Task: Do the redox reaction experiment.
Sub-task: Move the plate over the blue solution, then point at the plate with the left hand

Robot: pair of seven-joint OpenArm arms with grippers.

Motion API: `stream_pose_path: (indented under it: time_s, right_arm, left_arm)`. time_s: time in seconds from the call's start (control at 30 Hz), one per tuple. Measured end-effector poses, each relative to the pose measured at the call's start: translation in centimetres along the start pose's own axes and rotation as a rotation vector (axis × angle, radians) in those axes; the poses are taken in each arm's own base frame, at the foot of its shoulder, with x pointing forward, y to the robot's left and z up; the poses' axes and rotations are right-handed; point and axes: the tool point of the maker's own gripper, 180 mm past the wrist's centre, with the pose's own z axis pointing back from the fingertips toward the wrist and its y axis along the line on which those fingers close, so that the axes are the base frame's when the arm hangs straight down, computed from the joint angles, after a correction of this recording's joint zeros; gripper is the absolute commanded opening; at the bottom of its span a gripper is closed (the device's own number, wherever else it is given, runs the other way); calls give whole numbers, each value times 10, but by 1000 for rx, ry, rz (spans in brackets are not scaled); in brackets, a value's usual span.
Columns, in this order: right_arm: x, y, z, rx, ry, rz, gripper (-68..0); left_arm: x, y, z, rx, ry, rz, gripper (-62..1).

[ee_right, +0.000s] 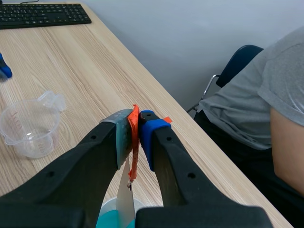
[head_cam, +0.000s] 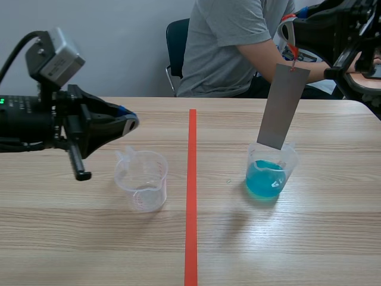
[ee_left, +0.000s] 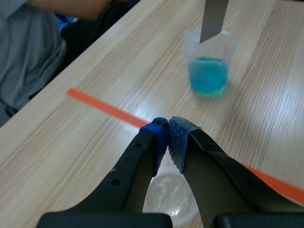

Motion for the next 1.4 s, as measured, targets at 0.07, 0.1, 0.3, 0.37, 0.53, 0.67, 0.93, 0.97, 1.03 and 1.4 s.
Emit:
stream_pose_path:
  time_s: [0.07,0.1,0.3,0.37,0.53,0.67,0.93,0.97,1.03,1.4]
  right_arm:
    - [0,0,0,0,0,0,-660]
    - [0,0,0,0,0,0,-660]
    - [0,0,0,0,0,0,-660]
    - [0,0,0,0,0,0,-660]
    - [0,0,0,0,0,0,-660]
    - [0,0,0,0,0,0,-660]
    - [0,0,0,0,0,0,-660]
    - [0,0,0,0,0,0,-660]
    - [0,0,0,0,0,0,-660]
    - [0,0,0,0,0,0,-660]
  left_arm:
    - [5,-6,-15,-7,-17,-6,-573]
    - [5,-8,-22,-14,-11,-13,-573]
    - [-1,-19,-58,-27,-1,5,-573]
    - [-6,-19,-70,-21,9,12,-573]
    - [-16,-14,-96,-7,25,34,-573]
    - [-19,-11,-114,4,27,61,-573]
    - [-22,-24,-147,-5,26,114,-573]
    - [-23,-27,-150,-8,29,109,-573]
    - [-24,-30,-156,-12,33,109,-573]
    - [-20,-38,-176,-15,29,126,-573]
